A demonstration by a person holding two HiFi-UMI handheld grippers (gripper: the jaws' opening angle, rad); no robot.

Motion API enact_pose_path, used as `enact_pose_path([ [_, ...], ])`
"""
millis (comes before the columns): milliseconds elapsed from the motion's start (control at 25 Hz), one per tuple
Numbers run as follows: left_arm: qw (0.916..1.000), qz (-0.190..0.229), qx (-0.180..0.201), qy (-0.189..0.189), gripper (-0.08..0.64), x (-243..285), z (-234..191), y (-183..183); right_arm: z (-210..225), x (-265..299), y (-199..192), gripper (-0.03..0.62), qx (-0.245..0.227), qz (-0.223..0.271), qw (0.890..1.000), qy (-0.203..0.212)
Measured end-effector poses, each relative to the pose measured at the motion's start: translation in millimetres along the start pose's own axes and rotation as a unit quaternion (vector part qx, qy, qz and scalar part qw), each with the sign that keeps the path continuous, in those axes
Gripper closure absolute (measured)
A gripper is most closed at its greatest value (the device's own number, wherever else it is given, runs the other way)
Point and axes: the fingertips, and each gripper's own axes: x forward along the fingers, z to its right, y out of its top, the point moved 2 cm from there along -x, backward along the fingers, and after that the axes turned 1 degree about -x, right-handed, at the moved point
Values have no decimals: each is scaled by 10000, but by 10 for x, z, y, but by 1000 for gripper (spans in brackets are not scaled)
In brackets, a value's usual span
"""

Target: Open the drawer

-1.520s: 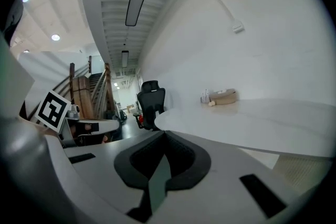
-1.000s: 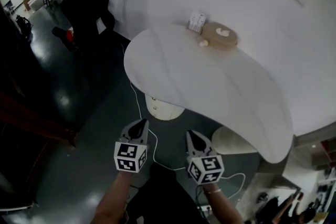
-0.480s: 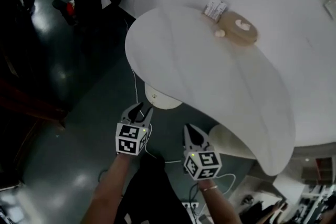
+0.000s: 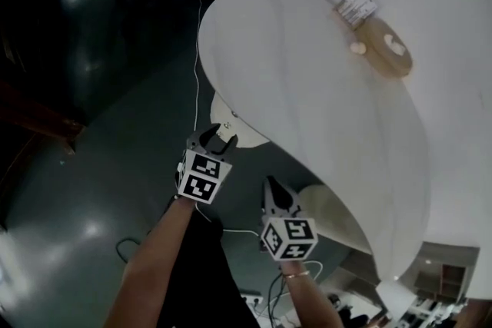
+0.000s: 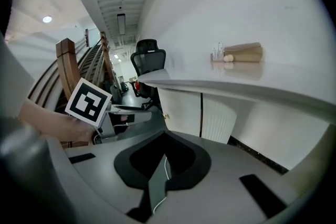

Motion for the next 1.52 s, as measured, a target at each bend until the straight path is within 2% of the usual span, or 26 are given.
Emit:
enact_pose_path([
  [240, 9998, -80, -203, -38, 391, 448, -43, -298, 29, 346, -208, 589, 7, -285, 9995, 107],
  [560, 9988, 55, -426, -214, 390, 780, -169, -298, -11, 800, -324, 588, -20, -557, 9982, 205],
  [760, 9990, 59, -334, -288, 390, 914, -263, -231, -4, 910, -346, 588, -87, -652, 9976, 210],
  [1080, 9988, -88, 89, -470, 402, 994, -227, -131, -8, 894, -396, 588, 19, -752, 9970, 172],
  [1280, 9990, -151, 169, -379, 453, 992, -257, -135, -34, 857, -397, 589, 16, -744, 9971, 171],
  [1520, 9989, -249, 150, -375, 457, 985, -260, -140, -2, 784, -396, 588, 35, -710, 9974, 116],
])
